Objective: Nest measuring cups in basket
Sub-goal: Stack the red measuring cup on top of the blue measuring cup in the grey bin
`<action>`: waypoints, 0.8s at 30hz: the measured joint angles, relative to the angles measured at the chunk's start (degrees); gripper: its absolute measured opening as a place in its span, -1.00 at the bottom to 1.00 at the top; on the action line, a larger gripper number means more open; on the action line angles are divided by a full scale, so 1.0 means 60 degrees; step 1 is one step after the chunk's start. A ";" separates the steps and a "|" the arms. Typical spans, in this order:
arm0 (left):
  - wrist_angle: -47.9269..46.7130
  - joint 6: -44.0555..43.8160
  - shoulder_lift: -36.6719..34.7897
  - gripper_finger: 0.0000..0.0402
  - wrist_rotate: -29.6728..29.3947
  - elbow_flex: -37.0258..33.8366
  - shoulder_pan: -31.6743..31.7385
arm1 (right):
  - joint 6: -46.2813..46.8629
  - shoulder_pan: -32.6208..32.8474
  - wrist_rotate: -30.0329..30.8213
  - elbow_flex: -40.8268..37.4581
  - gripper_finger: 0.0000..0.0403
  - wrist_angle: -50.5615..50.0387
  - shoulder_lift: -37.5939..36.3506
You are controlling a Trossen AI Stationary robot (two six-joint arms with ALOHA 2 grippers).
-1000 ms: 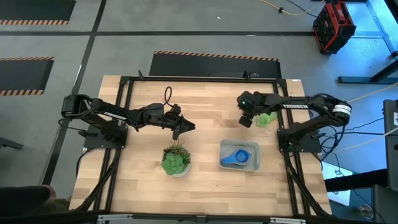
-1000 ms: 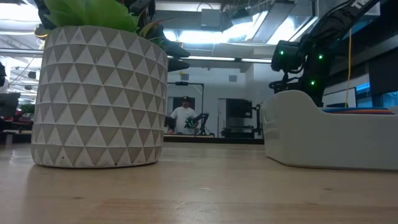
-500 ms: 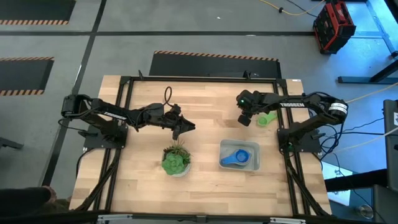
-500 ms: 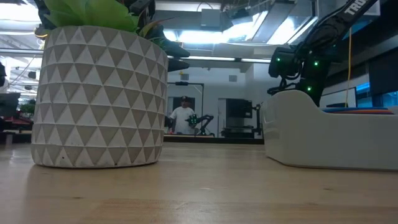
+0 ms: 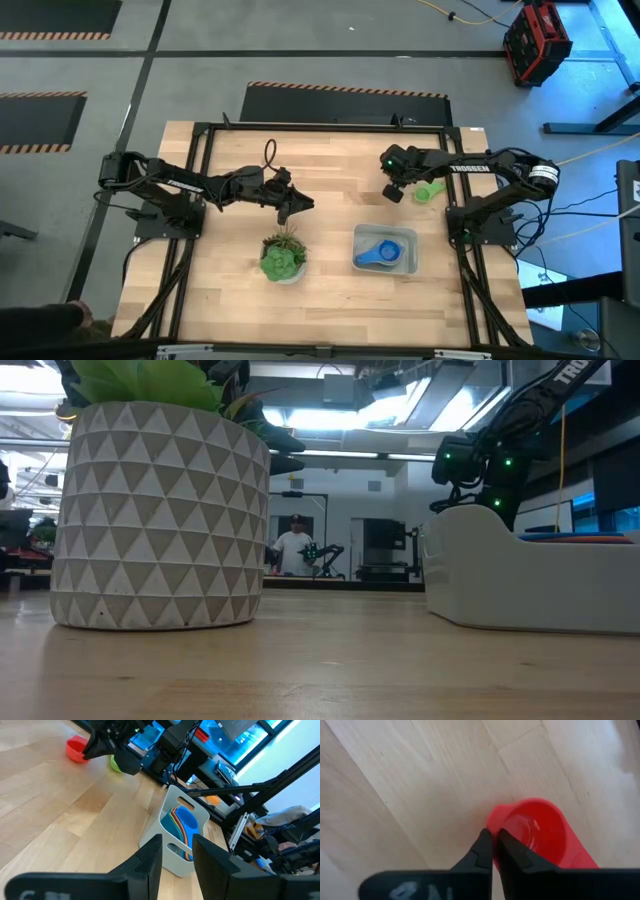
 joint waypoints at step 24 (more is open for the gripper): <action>0.0021 -0.0054 0.0000 -0.51 -0.0672 0.0000 -0.0002 | -0.3512 0.2244 -0.1199 0.3222 -0.95 -0.1197 -0.0007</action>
